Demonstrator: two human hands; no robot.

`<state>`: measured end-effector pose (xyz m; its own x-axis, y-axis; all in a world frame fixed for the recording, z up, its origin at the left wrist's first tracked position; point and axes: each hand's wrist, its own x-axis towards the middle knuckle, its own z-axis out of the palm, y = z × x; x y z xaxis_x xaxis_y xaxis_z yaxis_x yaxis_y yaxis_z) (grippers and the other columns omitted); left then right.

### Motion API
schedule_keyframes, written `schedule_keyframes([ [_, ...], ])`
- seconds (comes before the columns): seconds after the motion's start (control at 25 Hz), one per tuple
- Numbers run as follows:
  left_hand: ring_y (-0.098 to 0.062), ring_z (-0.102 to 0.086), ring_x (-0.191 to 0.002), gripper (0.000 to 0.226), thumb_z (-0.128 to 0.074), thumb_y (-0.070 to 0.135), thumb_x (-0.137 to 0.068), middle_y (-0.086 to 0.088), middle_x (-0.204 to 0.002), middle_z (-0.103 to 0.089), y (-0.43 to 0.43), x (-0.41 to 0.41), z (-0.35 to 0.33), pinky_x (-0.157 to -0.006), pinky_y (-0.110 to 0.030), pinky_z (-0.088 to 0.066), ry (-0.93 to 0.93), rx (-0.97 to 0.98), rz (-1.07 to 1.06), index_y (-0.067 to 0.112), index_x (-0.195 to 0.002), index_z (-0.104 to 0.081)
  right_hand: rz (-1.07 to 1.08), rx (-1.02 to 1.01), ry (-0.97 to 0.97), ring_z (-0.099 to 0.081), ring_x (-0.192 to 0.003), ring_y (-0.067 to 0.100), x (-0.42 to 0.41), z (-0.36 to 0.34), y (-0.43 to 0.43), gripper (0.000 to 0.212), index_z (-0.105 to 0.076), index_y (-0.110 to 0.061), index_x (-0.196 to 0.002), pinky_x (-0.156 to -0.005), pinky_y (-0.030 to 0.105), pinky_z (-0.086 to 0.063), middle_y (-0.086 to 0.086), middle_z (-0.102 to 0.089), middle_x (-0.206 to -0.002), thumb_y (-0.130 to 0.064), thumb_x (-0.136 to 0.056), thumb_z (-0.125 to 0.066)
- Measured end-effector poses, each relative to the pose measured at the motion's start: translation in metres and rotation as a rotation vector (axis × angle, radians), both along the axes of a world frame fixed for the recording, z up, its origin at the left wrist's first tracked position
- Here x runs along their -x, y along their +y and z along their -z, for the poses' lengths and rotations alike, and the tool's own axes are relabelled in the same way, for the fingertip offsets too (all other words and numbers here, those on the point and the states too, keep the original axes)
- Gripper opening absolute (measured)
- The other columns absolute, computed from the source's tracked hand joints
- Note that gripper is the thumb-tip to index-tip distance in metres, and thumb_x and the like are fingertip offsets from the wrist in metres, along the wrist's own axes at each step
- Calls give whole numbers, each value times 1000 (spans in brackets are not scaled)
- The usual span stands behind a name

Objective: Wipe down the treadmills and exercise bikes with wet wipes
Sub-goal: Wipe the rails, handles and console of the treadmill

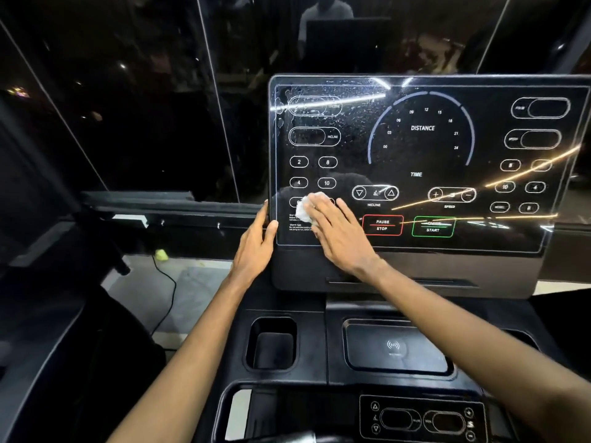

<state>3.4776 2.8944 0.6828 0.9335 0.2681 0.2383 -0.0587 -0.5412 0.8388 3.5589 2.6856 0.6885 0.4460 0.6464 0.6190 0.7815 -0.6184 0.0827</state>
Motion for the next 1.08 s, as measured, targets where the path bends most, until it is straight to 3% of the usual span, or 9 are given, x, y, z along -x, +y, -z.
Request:
schedule_keyframes([
  [0.08,-5,-37,-141,56,-38,40,-109,5,-159,-39,-2,-5,-4,-114,-22,-28,-16,13,-2,33,-160,-19,-149,-61,-28,-55,-120,31,-20,-21,-4,27,-61,-2,-125,-99,46,-48,13,-59,-132,-15,-104,-51],
  [0.16,-10,-33,-146,56,-35,43,-109,7,-161,-34,-4,-15,-7,-119,-27,-26,-34,23,-18,35,-161,-16,-197,-151,-7,-57,-93,27,-32,-47,-4,17,-65,-3,-113,-77,41,-53,13,-60,-112,-12,-102,-55],
  [0.24,-12,-33,-147,57,-34,47,-108,8,-162,-34,-5,-23,-7,-122,-36,-28,-45,17,-28,36,-160,-15,-187,-214,38,-54,-89,24,-38,-60,-4,19,-66,-5,-114,-72,36,-51,11,-57,-108,-5,-97,-59],
  [0.4,-9,-36,-146,57,-34,53,-106,8,-160,-38,-4,-26,-1,-121,-40,-31,-79,23,-25,40,-159,-16,-187,-226,-55,-50,-128,33,-46,-58,-5,32,-64,-1,-127,-106,45,-45,16,-58,-133,2,-96,-58],
  [0.52,-7,-34,-147,58,-35,51,-107,9,-160,-36,-6,-25,-2,-122,-37,-30,-103,19,-36,38,-160,-16,-96,-22,-52,-18,-153,27,-32,-48,0,60,-30,3,-153,-123,44,-24,17,-25,-163,5,-96,-45],
  [0.6,-7,-33,-147,58,-35,50,-107,8,-161,-35,-6,-25,-3,-122,-36,-30,-110,12,-41,36,-160,-16,44,111,-79,0,-156,24,-22,-39,4,64,-9,-3,-159,-126,44,-14,12,-3,-168,-12,-103,-38],
  [0.72,-8,-31,-148,59,-36,49,-107,9,-163,-31,-5,-24,-4,-122,-38,-30,-120,-4,-29,36,-160,-14,172,114,-104,5,-155,23,-28,-50,15,64,-4,-9,-161,-126,43,-8,10,2,-168,-36,-109,-30],
  [0.84,-9,-28,-150,59,-34,46,-108,9,-165,-25,-5,-27,-13,-123,-38,-27,-119,-21,-13,39,-160,-7,248,-5,-54,5,-155,25,-39,-73,34,68,-3,-4,-160,-126,44,-8,12,3,-168,-41,-108,-27],
  [1.08,7,-21,-138,59,-33,45,-109,11,-164,-24,-5,-37,-36,-112,-25,-24,-171,-38,3,43,-159,-1,162,89,-108,5,-155,23,-57,-106,53,71,-5,-5,-160,-126,44,-9,10,1,-168,-50,-107,-24],
])
